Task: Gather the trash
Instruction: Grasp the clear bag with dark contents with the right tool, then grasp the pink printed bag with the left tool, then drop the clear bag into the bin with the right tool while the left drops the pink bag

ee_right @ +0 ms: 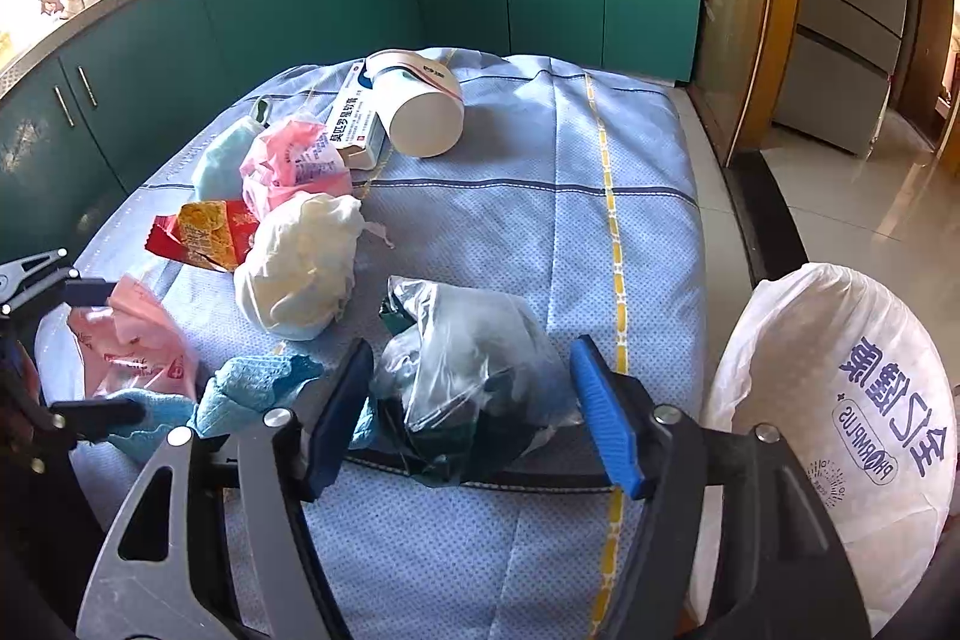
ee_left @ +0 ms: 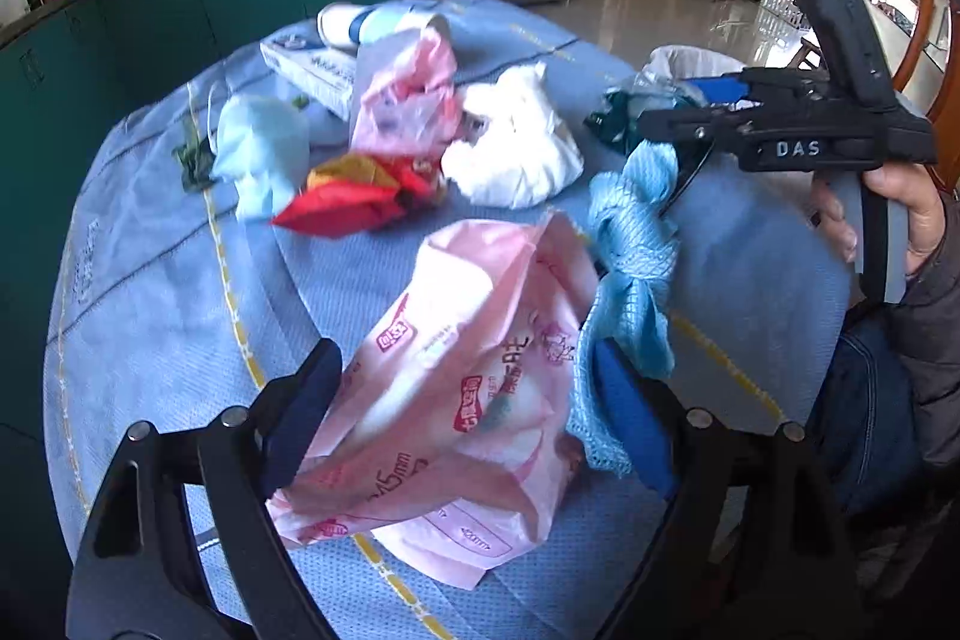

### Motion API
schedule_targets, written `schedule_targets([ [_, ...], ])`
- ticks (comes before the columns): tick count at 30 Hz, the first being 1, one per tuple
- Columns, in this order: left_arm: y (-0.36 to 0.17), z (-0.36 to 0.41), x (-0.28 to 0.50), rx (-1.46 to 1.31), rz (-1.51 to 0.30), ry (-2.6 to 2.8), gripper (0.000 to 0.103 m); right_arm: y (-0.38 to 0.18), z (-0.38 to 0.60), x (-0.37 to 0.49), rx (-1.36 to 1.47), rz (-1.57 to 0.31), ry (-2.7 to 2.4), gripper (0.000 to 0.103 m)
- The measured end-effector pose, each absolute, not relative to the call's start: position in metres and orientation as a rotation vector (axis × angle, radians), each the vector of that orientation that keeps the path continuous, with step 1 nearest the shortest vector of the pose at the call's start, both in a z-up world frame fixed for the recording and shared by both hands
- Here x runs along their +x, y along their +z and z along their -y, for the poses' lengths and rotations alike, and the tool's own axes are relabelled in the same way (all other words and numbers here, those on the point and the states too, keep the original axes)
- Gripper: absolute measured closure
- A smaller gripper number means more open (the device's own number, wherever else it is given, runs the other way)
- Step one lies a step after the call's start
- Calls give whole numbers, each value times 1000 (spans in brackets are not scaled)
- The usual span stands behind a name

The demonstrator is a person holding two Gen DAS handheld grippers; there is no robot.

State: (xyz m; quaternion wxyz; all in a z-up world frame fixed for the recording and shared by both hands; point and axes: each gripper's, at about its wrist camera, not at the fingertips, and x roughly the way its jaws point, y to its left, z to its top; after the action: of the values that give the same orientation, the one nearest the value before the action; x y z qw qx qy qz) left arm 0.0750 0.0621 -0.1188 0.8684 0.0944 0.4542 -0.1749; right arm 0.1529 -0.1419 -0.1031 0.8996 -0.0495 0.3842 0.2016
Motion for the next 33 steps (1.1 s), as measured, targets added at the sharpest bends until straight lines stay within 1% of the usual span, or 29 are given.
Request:
schedule_targets([
  [2, -118, -65, 76, 176, -956, -372, 20, -103, 141, 153, -108, -793, 413, 35],
  [4, -118, -68, 77, 162, -959, -373, 41, -104, 140, 153, -109, -791, 412, 35],
  [6, -115, -72, 77, 147, -953, -365, 54, -105, 140, 153, -106, -794, 415, 35],
  [9, -107, -79, 75, 104, -936, -373, 56, -103, 140, 153, -98, -789, 421, 35],
  [11, -102, -83, 76, 73, -927, -374, 54, -103, 141, 154, -89, -791, 421, 35],
  [12, -101, -85, 77, 62, -925, -374, 44, -103, 142, 154, -83, -793, 420, 35],
  [13, -99, -87, 76, 53, -920, -370, 36, -103, 142, 155, -79, -794, 417, 35],
  [20, -109, -104, 88, -18, -980, -317, 36, -105, 143, 156, -72, -797, 399, 35],
  [21, -112, -104, 91, -20, -997, -311, 44, -106, 143, 157, -74, -799, 397, 35],
  [22, -116, -102, 90, -11, -1003, -307, 60, -107, 141, 158, -79, -801, 397, 35],
  [24, -117, -98, 91, 7, -998, -303, 70, -107, 138, 157, -87, -791, 401, 38],
  [25, -115, -96, 90, 11, -988, -306, 75, -107, 137, 156, -85, -787, 410, 46],
  [27, -109, -96, 88, 8, -960, -303, 81, -105, 135, 154, -88, -778, 424, 50],
  [28, -103, -98, 86, 5, -932, -297, 81, -102, 134, 152, -92, -763, 431, 53],
  [32, -73, -106, 73, -34, -777, -300, 81, -85, 141, 141, -61, -663, 443, 53],
  [33, -62, -108, 67, -42, -713, -308, 81, -79, 144, 137, -47, -630, 443, 53],
])
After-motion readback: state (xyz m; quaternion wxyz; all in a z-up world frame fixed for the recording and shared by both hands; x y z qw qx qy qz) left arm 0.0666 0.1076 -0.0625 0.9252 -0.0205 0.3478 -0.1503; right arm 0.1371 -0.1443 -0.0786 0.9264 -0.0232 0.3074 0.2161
